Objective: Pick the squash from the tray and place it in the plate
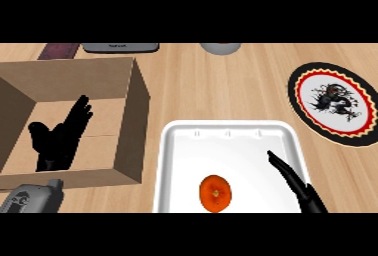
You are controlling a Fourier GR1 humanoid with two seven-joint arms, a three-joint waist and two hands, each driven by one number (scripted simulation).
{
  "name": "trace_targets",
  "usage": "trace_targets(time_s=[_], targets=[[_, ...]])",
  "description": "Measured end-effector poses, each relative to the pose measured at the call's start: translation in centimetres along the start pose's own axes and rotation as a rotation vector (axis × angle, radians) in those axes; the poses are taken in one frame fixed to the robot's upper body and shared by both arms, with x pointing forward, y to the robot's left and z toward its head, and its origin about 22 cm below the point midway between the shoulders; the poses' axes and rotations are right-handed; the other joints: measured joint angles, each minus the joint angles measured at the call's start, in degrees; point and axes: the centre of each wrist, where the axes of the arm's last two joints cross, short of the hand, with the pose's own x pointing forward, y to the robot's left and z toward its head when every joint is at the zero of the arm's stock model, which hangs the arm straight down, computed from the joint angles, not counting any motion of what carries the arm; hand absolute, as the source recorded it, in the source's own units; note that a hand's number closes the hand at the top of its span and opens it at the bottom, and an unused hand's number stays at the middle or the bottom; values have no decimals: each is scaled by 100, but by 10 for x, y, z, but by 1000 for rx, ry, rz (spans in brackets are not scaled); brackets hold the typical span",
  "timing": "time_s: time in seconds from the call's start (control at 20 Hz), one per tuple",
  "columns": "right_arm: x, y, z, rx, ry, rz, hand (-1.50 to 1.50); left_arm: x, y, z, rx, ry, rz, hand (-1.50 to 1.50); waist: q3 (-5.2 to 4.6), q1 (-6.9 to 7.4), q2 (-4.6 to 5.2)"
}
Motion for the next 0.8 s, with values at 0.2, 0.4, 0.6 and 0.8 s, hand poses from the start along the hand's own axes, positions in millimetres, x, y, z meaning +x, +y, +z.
trace_targets(time_s=[0.2,0.4,0.6,0.8], targets=[[19,4,-3,47,35,67,-150,3,-3,3,-5,-1,1,0,0,32,3],[38,3,-3,120,89,117,-150,1,-2,1,-4,-3,-1,0,0,35,5],[47,14,-10,206,149,185,-150,6,2,-5,-8,-10,-2,0,0,45,9],[54,17,-24,254,199,282,-150,9,4,-5,-13,-14,-4,0,2,61,8]])
